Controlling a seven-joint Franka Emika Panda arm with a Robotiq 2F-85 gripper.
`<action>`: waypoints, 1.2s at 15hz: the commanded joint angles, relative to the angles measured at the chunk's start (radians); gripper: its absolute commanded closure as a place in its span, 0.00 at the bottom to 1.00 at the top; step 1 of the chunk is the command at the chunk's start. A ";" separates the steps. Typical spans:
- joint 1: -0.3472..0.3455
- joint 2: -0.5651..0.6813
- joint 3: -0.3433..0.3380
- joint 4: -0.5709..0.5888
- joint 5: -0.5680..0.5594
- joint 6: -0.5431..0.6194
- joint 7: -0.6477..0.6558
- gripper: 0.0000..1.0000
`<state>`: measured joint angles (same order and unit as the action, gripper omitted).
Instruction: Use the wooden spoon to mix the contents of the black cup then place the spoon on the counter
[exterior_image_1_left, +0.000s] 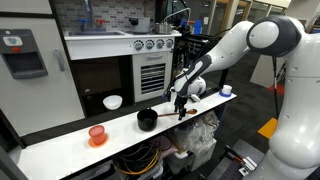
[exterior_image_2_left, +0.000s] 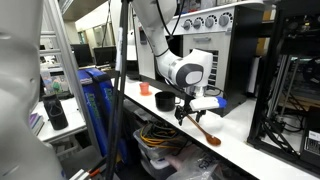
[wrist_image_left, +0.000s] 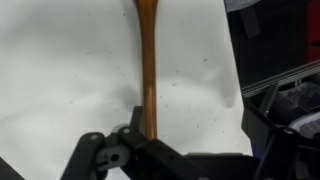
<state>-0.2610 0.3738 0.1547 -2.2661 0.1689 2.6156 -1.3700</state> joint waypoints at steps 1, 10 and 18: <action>0.007 -0.034 0.011 -0.029 0.026 0.028 -0.055 0.00; 0.009 -0.020 0.050 -0.068 0.021 0.142 -0.119 0.00; 0.003 -0.010 0.037 -0.059 0.001 0.182 -0.122 0.00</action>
<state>-0.2482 0.3699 0.1967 -2.3158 0.1687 2.7690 -1.4680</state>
